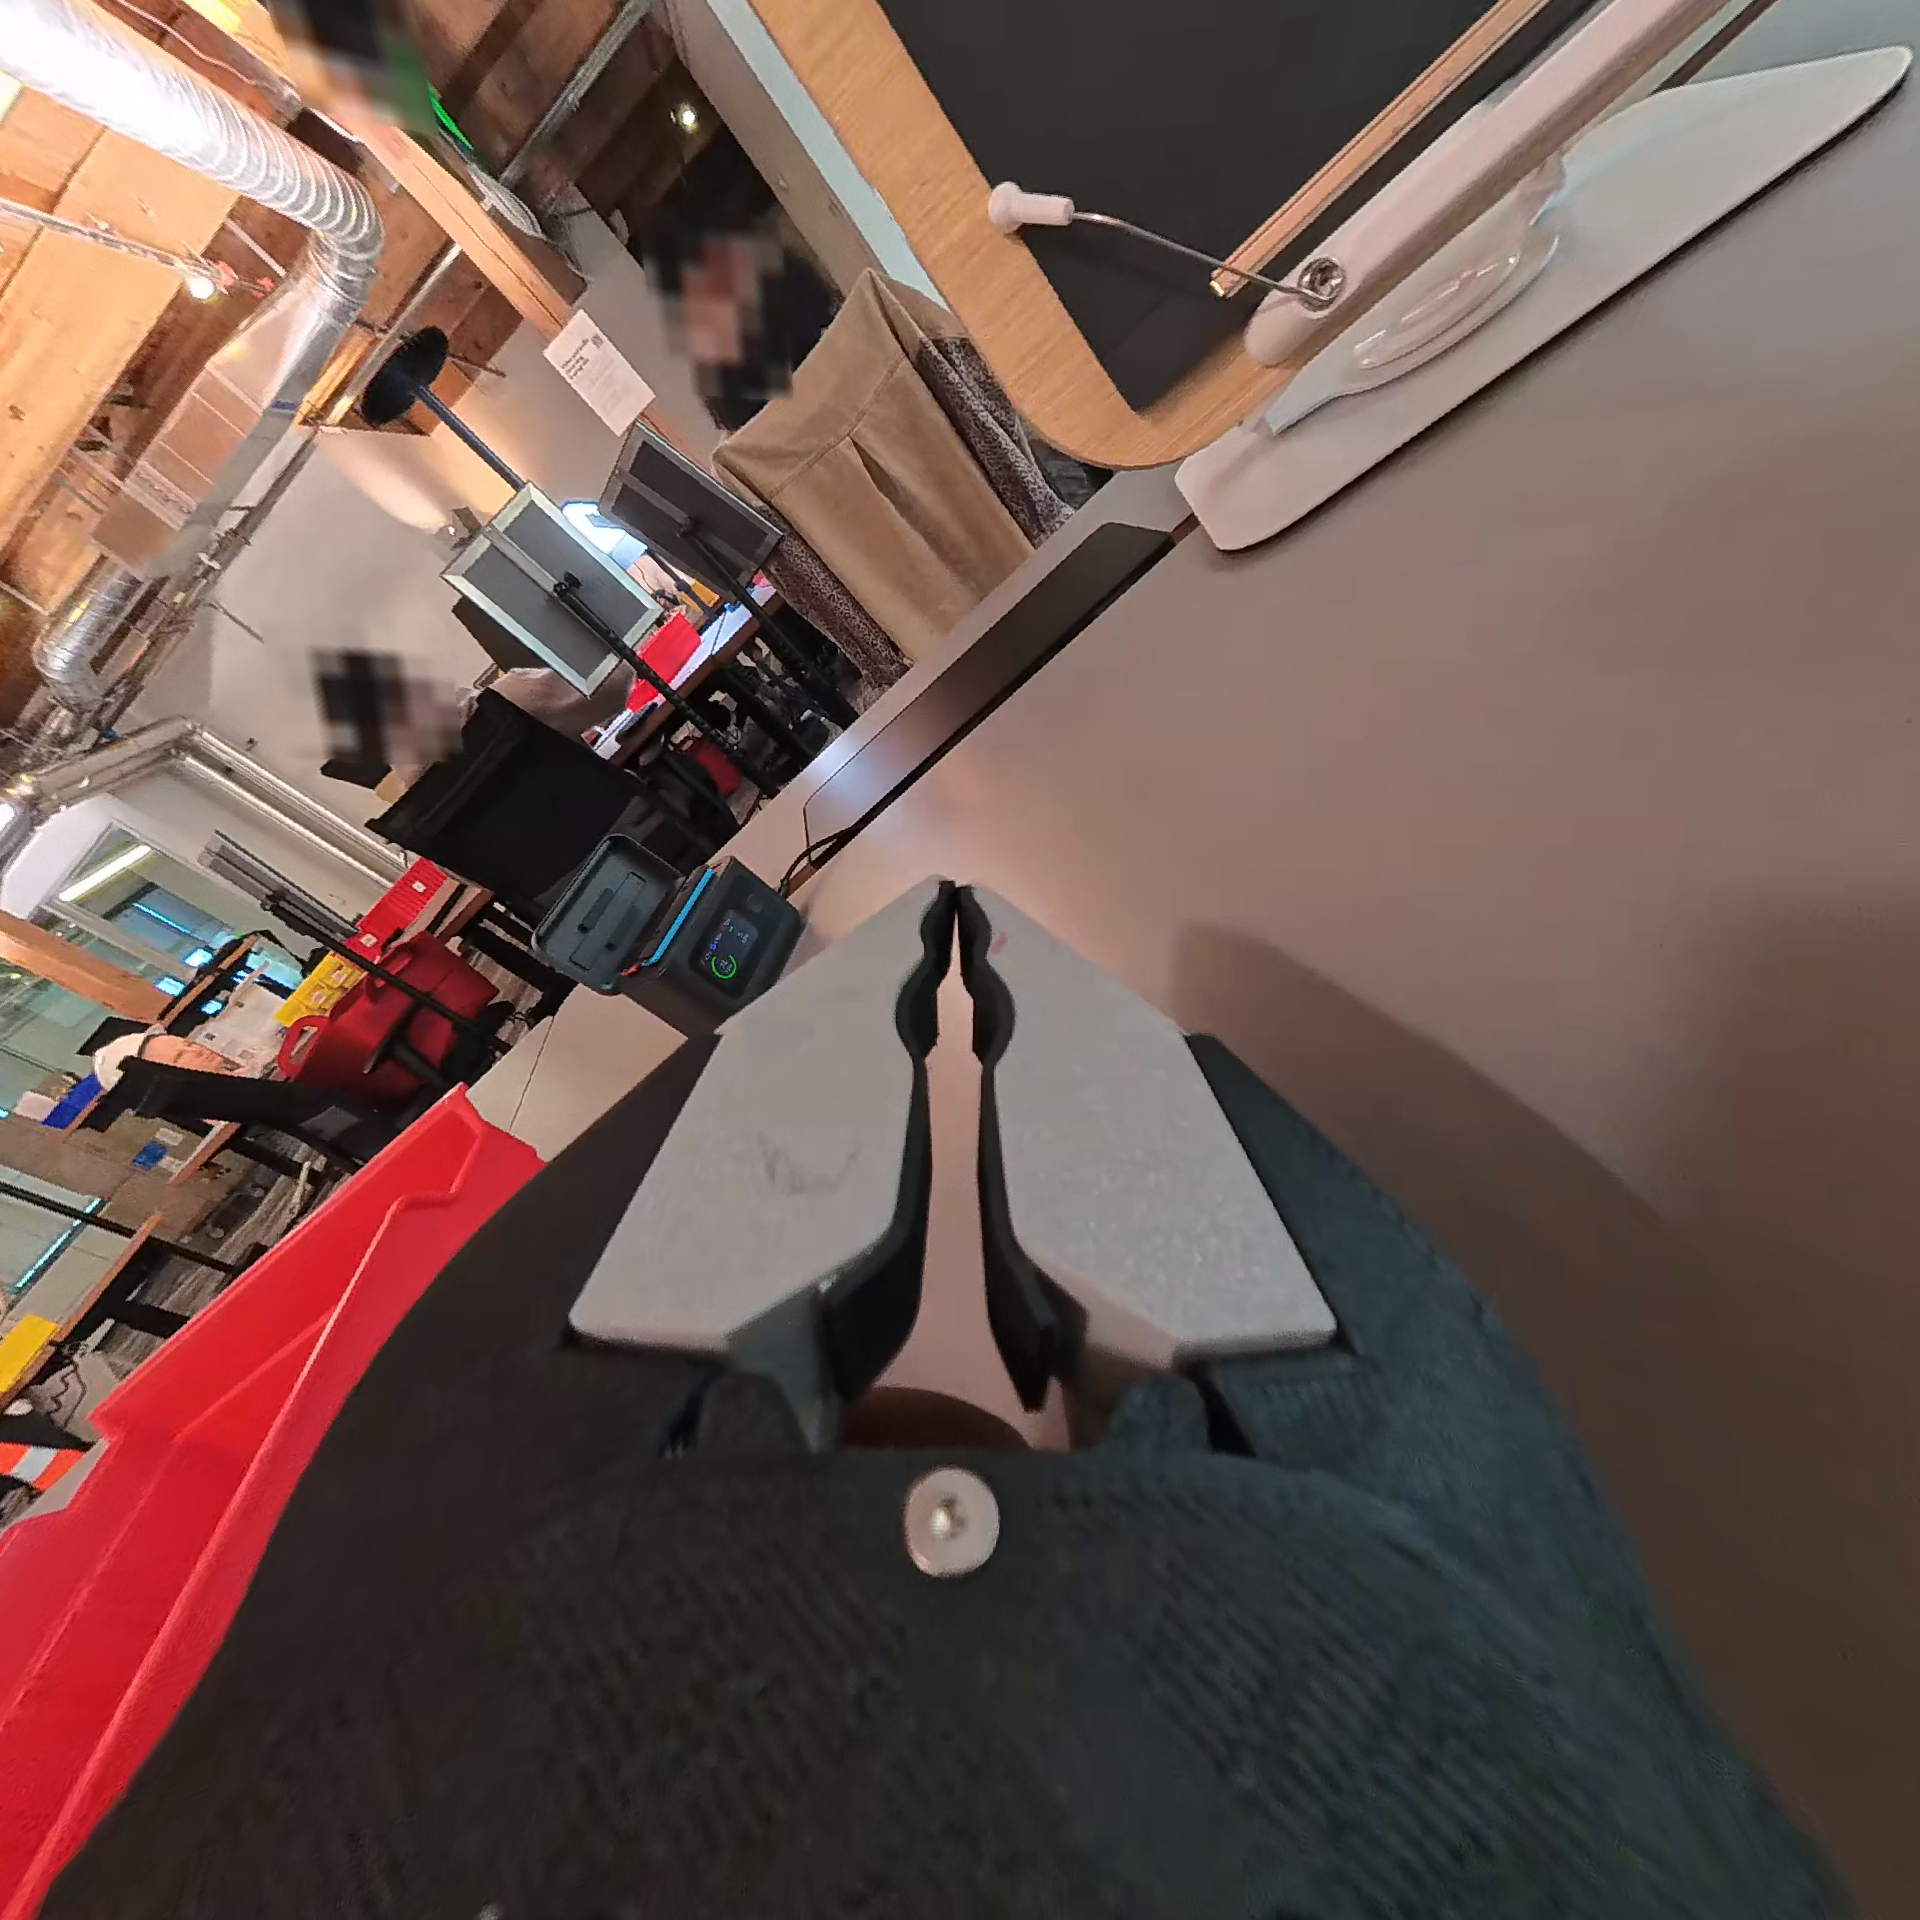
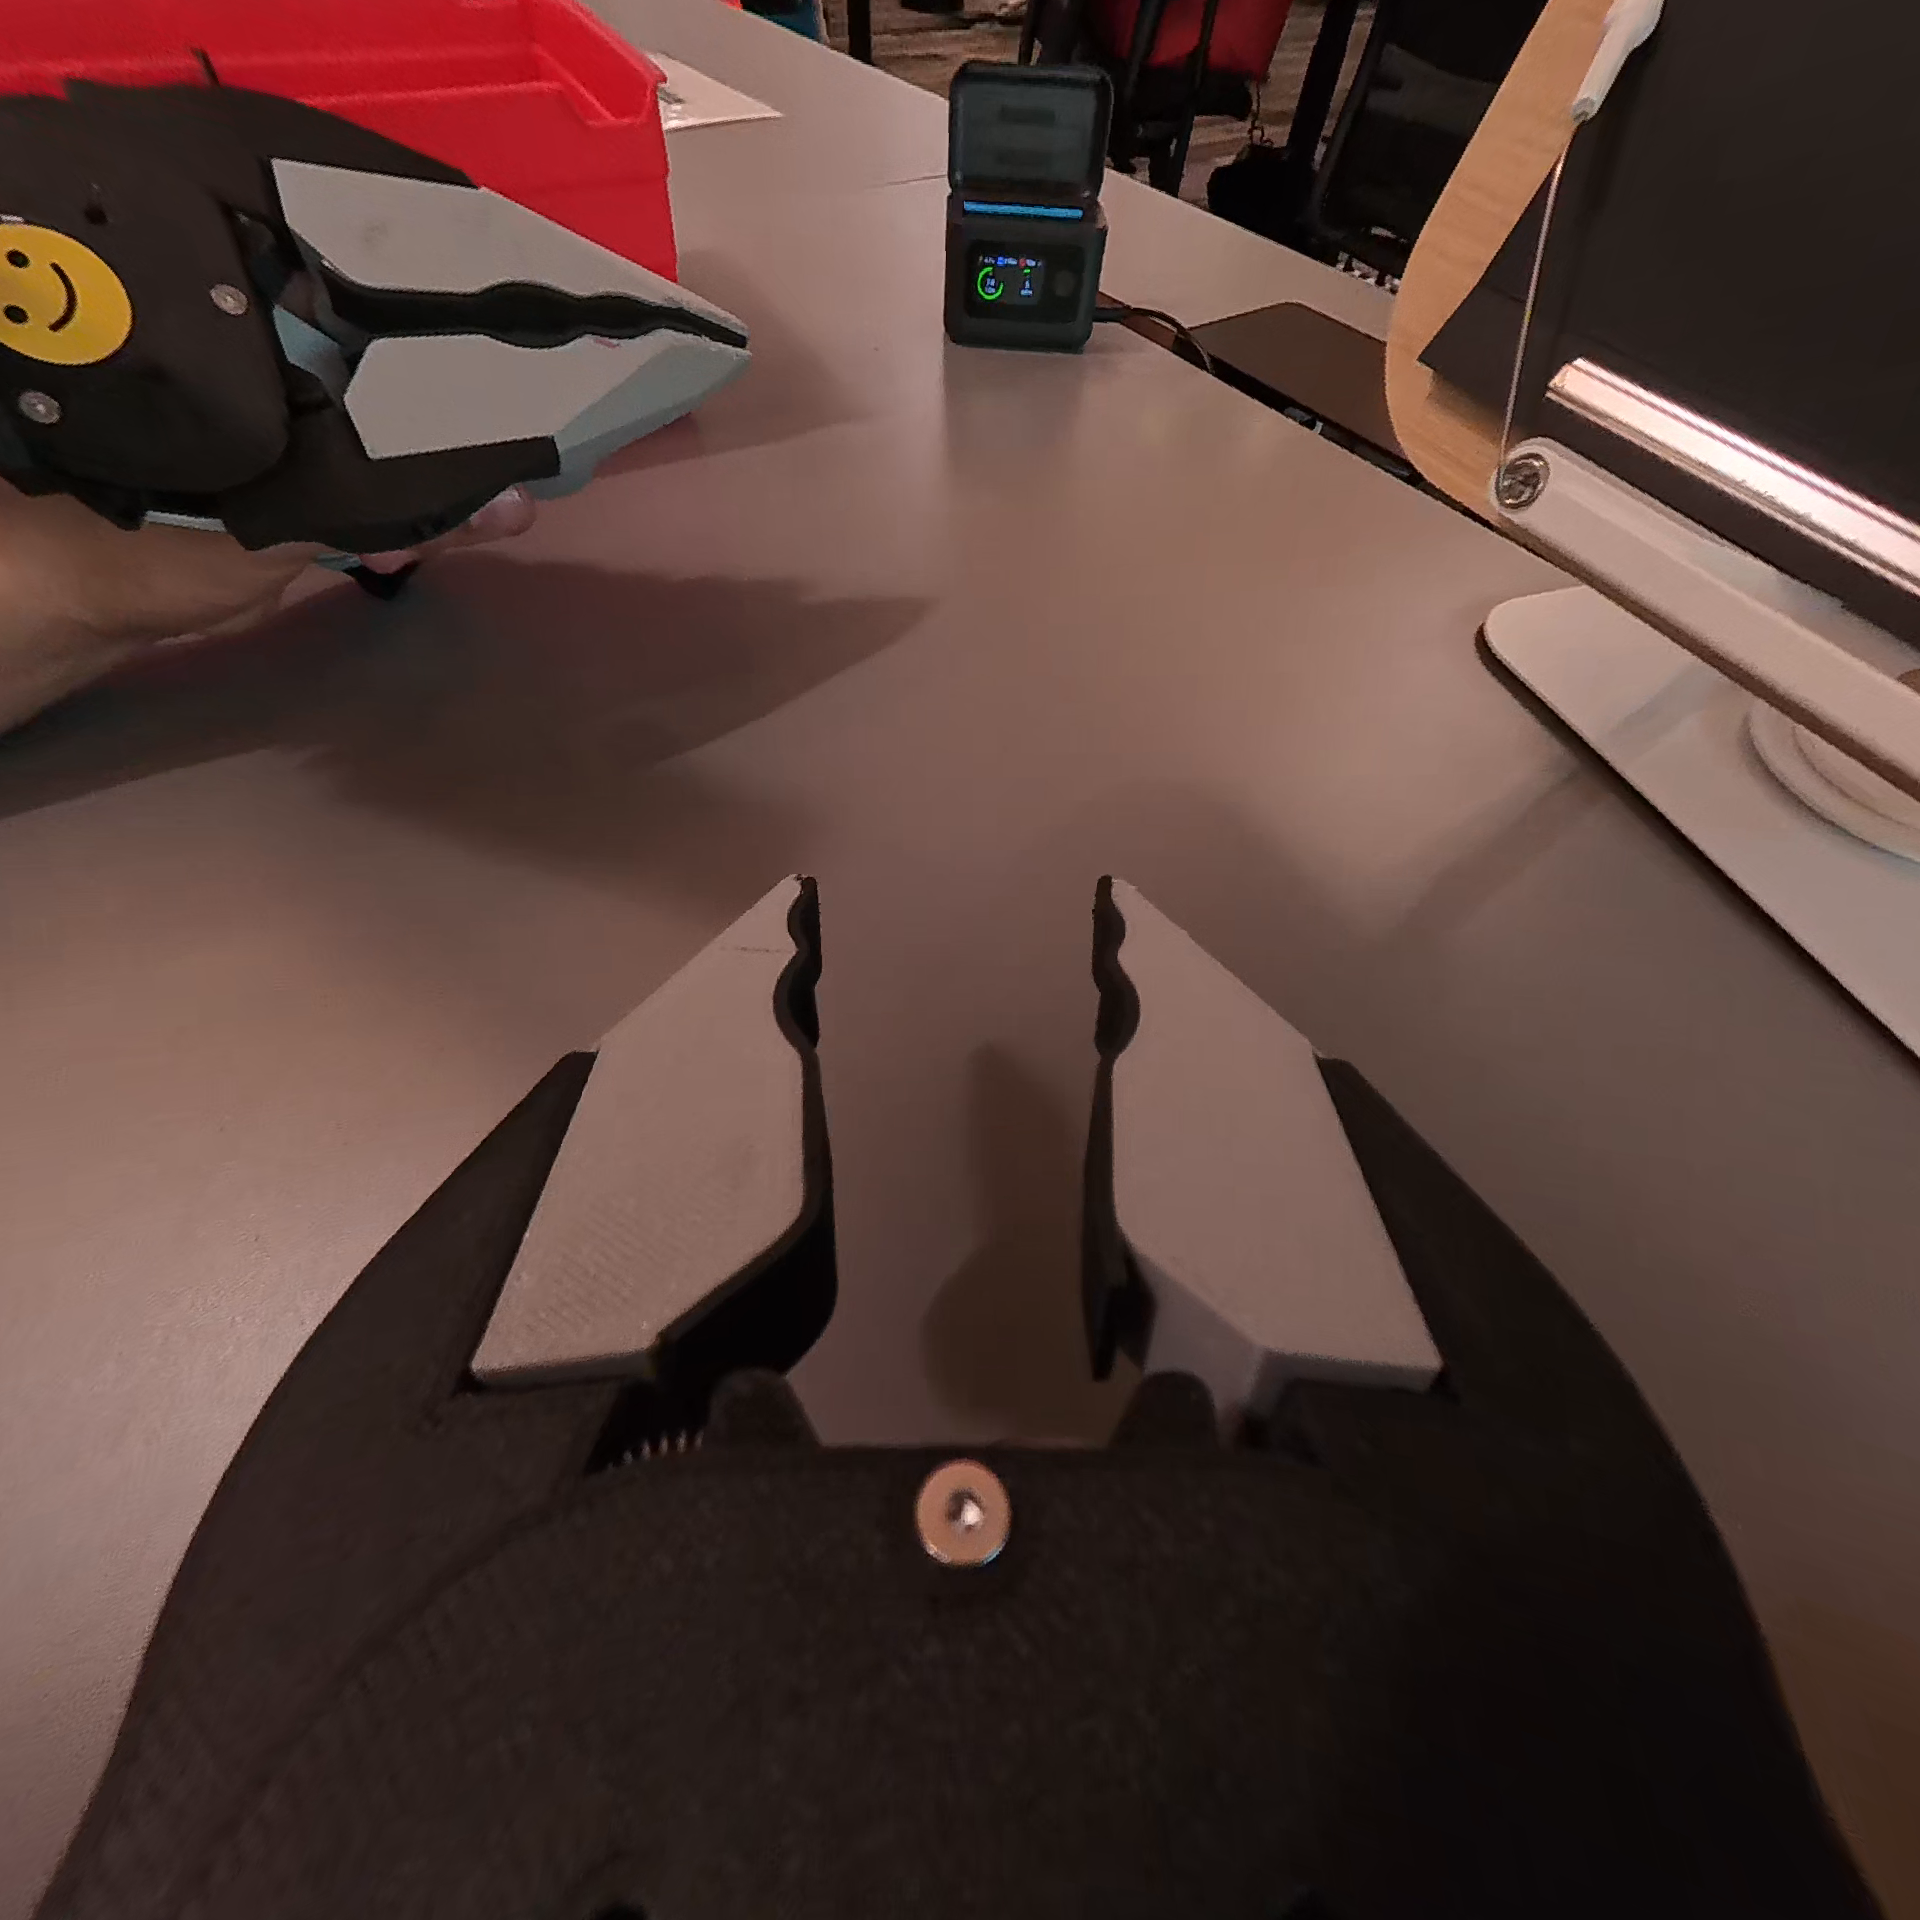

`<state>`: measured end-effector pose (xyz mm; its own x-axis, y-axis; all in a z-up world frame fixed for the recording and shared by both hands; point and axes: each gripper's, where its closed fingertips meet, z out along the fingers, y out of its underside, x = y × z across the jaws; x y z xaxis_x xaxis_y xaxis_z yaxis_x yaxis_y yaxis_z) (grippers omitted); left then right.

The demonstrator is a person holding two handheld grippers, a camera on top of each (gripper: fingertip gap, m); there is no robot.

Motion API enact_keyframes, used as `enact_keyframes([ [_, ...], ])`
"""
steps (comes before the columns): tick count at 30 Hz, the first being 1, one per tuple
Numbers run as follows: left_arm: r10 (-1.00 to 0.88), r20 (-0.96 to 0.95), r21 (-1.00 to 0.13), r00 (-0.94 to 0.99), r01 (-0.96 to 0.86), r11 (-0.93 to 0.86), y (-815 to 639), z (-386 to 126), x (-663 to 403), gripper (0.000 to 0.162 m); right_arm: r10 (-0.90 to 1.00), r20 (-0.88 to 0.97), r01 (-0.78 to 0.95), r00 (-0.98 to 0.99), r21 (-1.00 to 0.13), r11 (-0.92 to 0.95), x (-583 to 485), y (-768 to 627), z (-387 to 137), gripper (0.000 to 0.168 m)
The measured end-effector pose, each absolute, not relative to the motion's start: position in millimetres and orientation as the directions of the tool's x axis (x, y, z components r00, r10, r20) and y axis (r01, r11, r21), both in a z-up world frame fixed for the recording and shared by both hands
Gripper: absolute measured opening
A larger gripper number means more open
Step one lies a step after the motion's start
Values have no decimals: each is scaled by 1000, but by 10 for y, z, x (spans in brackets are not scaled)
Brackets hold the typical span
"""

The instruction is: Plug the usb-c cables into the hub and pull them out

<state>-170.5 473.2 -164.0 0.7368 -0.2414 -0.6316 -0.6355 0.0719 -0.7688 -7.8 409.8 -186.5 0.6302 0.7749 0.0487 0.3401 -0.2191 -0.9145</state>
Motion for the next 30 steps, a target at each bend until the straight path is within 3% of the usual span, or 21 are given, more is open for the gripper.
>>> enact_keyframes([
  [26,-281,-622,-774,731,-628,81,4764,-1654,-1519,0,735,88,345,673,-916,-206,175,4269,-1876,49],
  [30,-314,-671,-727,671,-679,101,4749,-1734,-1369,0,727,101,347,680,-917,-196,198,4291,-1863,50],
])
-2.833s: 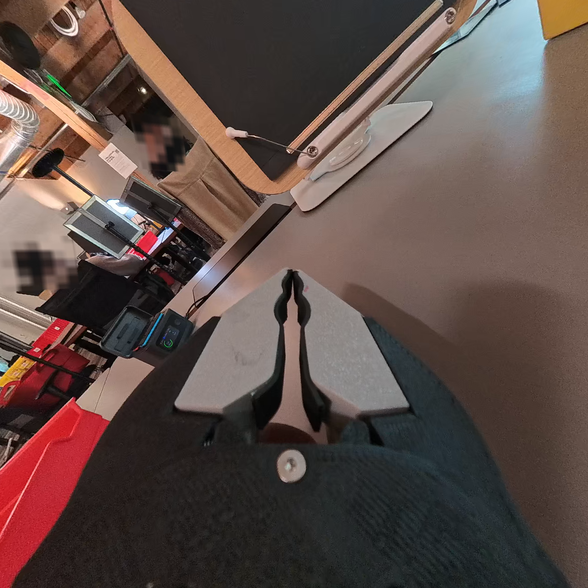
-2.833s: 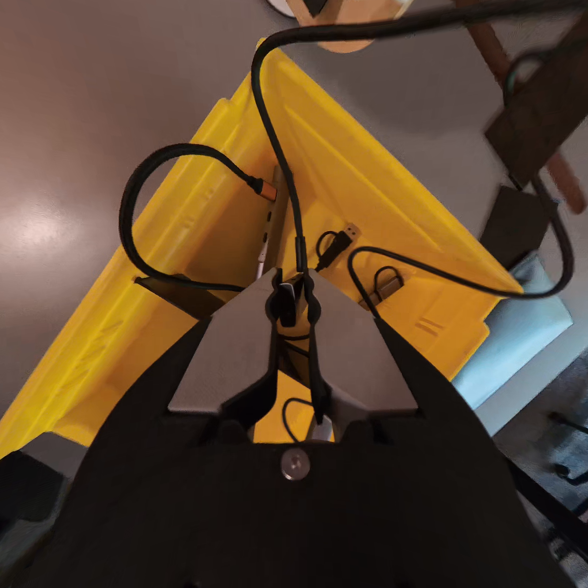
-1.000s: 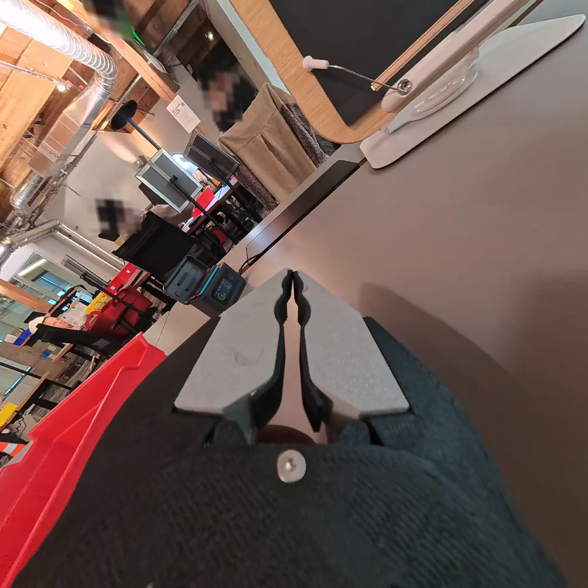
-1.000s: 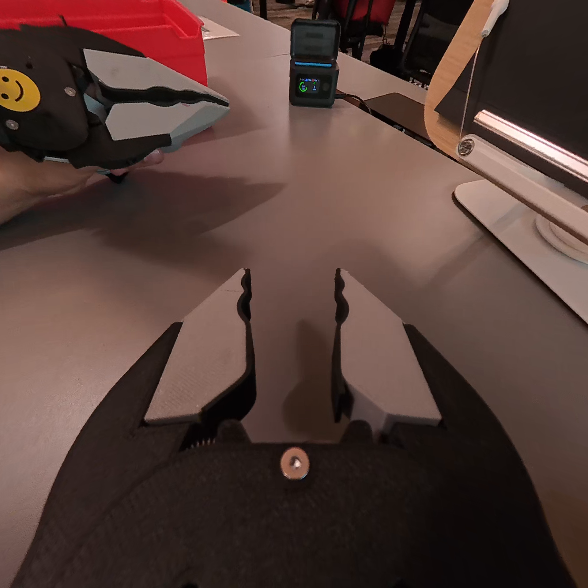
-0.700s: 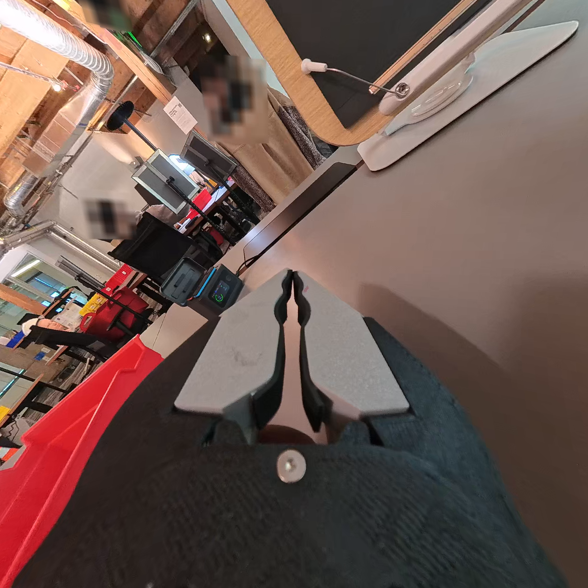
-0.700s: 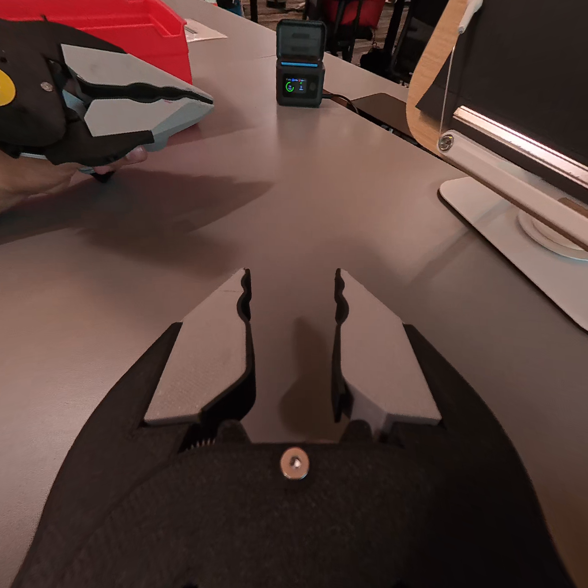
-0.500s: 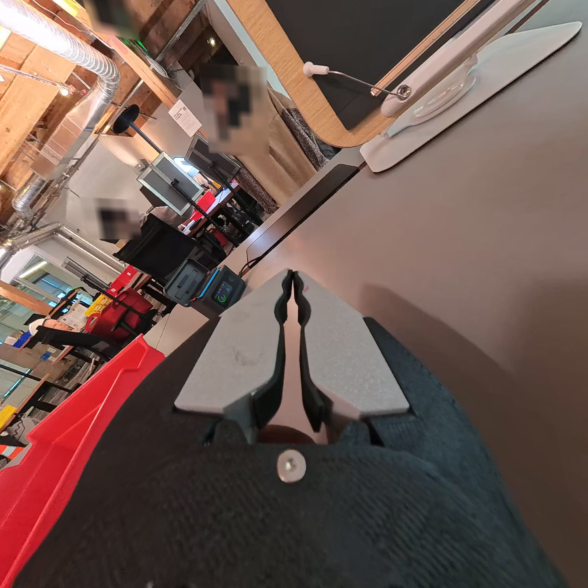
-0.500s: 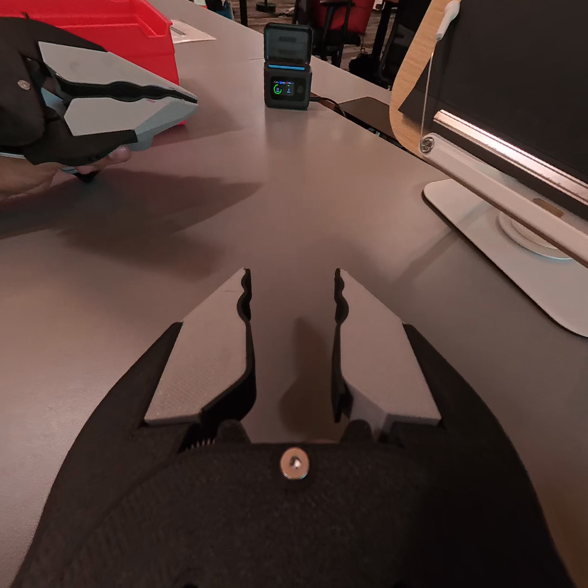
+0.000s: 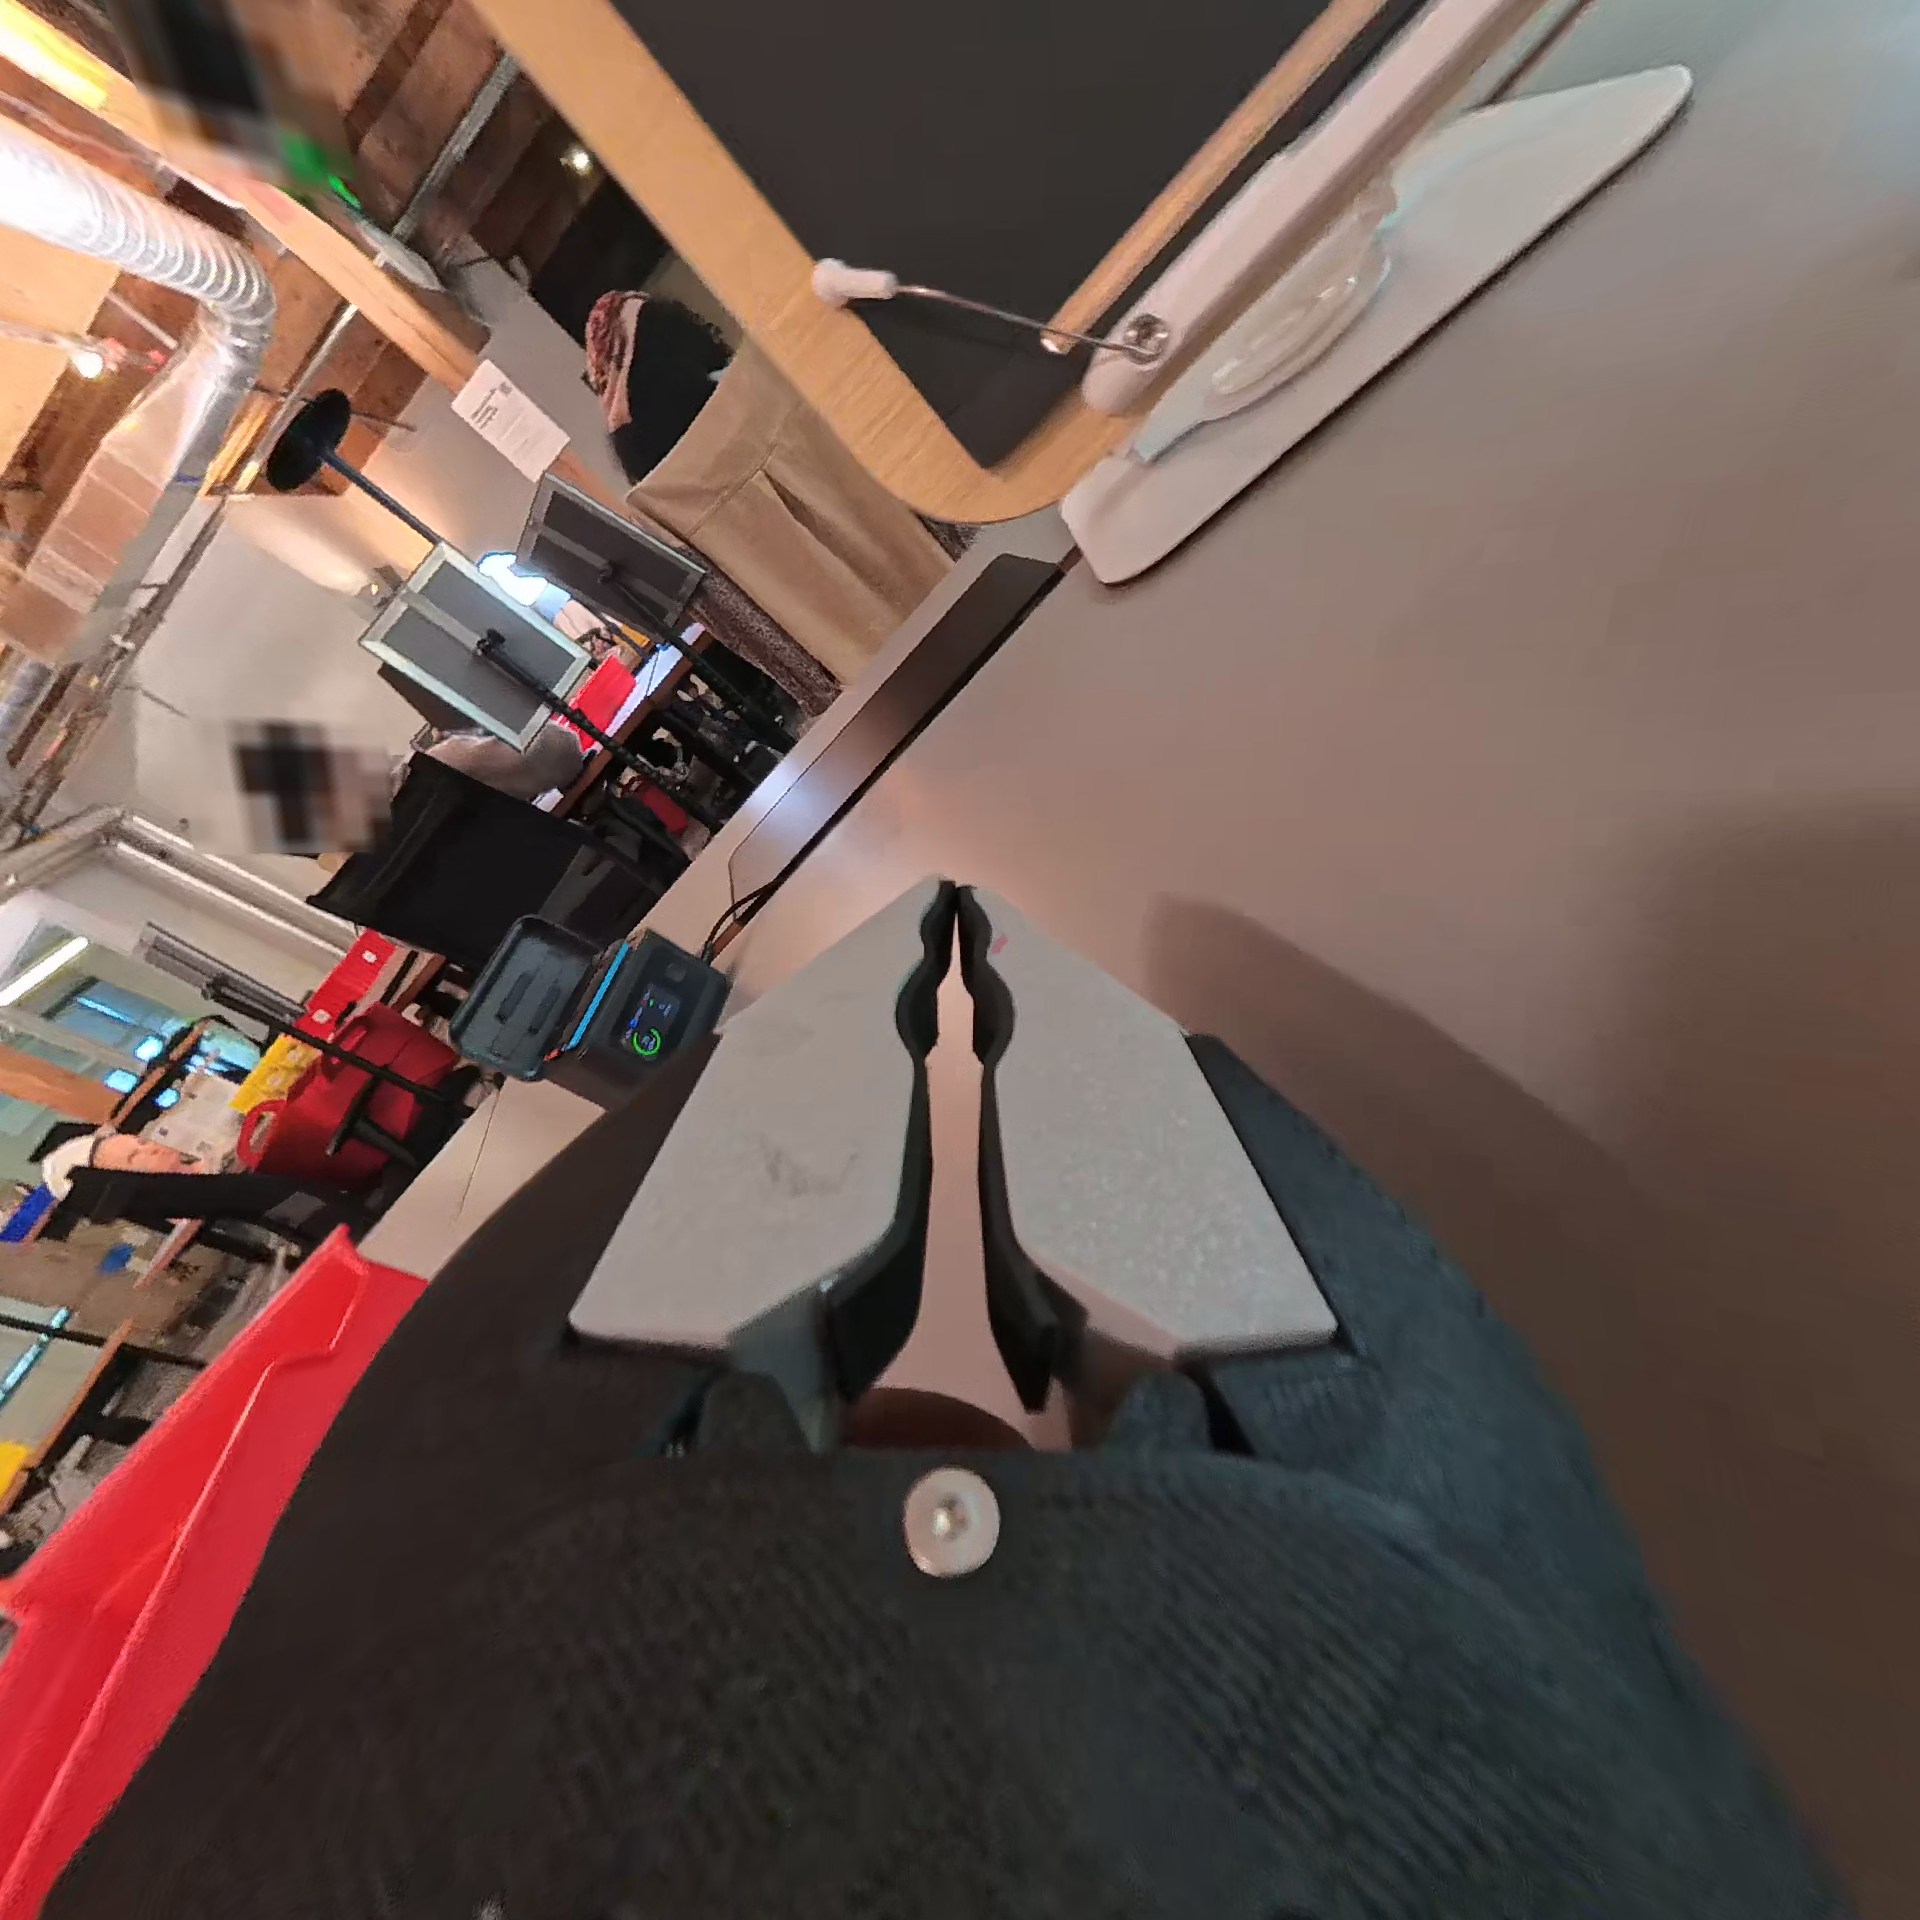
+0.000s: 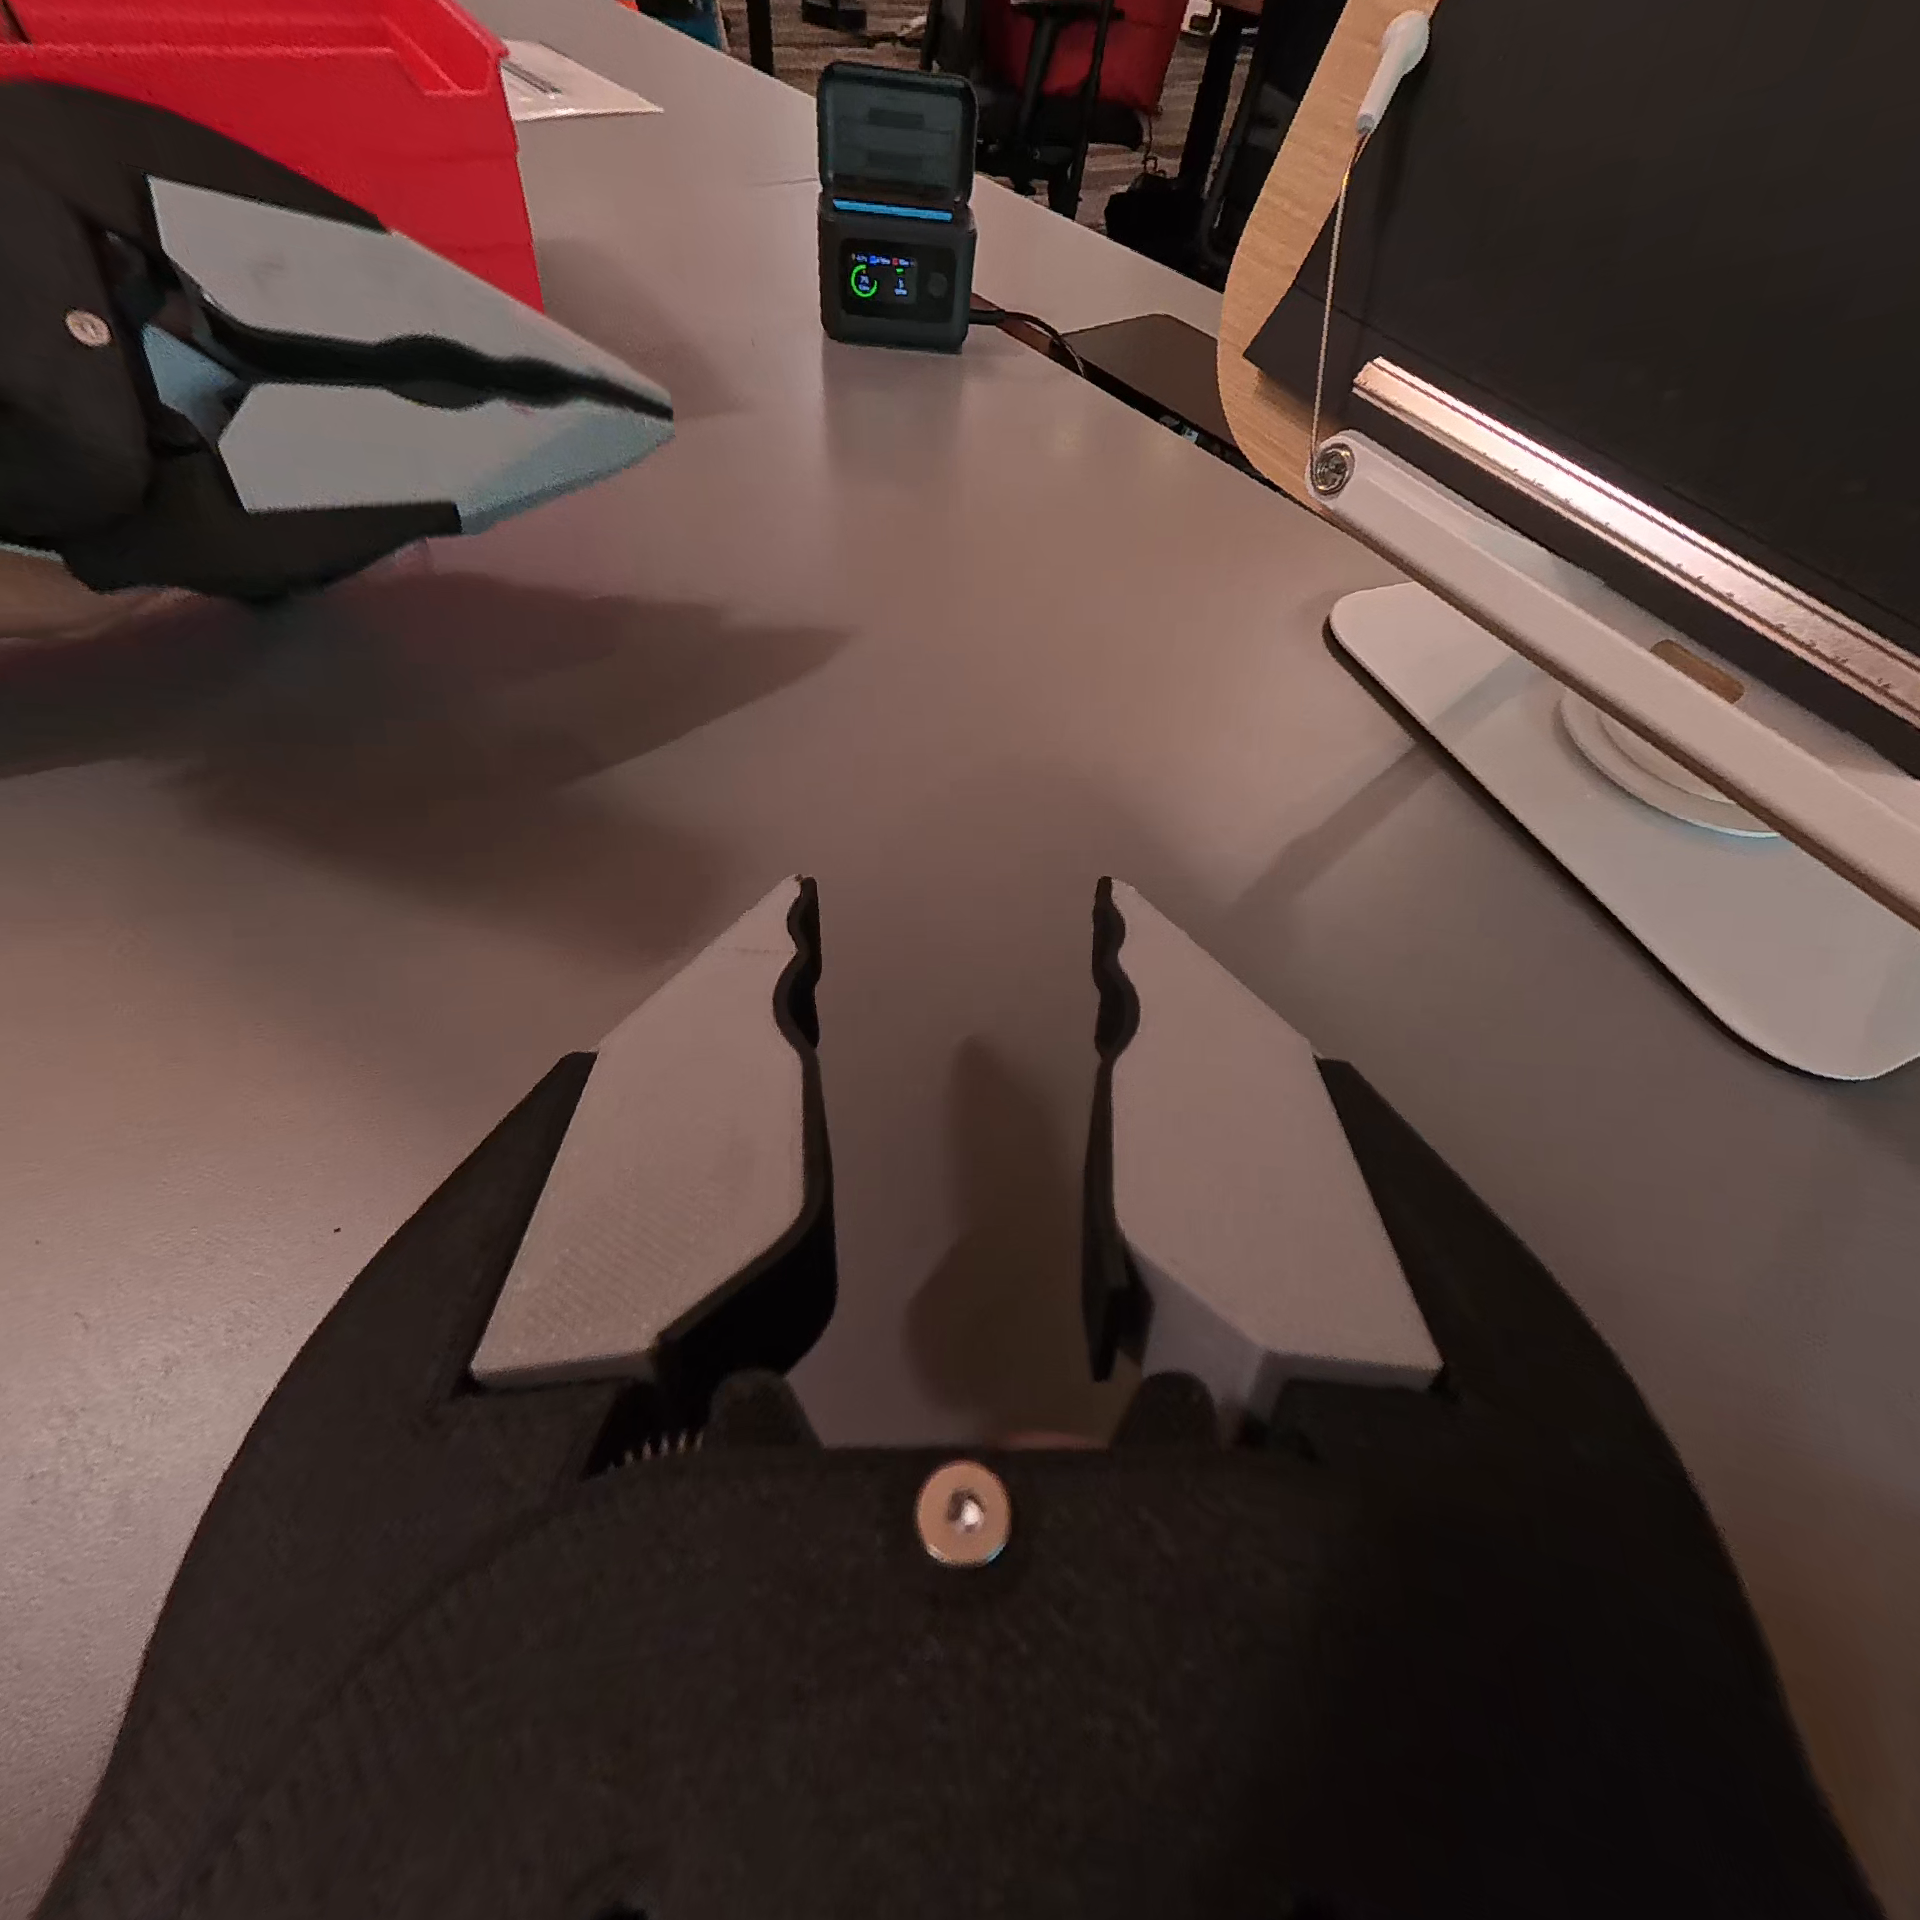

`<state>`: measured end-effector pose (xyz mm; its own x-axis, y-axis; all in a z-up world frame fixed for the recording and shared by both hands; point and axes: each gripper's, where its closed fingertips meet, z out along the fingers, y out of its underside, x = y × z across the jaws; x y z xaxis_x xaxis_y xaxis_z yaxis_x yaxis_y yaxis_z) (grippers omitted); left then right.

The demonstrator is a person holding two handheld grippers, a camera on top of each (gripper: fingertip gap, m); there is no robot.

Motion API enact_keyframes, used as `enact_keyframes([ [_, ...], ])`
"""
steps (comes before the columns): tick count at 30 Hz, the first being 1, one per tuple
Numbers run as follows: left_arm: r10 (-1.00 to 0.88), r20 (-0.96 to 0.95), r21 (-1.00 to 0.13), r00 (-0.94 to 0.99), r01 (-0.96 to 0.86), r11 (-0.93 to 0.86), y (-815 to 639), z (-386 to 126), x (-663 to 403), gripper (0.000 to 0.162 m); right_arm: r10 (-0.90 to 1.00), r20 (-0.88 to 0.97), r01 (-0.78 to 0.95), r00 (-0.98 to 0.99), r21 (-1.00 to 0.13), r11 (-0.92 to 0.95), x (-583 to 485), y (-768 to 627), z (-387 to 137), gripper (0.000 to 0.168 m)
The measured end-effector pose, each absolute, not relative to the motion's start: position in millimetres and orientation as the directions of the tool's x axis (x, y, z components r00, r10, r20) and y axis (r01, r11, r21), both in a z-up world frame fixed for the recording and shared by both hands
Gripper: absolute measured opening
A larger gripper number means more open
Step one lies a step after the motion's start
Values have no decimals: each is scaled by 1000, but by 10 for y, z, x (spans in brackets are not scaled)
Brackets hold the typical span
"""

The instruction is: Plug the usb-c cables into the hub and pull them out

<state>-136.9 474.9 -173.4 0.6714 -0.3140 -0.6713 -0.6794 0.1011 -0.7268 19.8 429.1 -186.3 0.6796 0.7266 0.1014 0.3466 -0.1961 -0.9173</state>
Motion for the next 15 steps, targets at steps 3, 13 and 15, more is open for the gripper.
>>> enact_keyframes([
  [3,-346,-708,-681,616,-725,103,4735,-1830,-1293,0,735,72,334,674,-917,-217,186,4285,-1885,50],
  [13,-424,-730,-626,537,-774,97,4709,-1995,-1131,0,756,47,326,653,-918,-225,170,4274,-1894,50],
  [15,-427,-742,-609,518,-786,106,4698,-2017,-1114,0,756,54,329,652,-919,-218,159,4272,-1890,50],
])
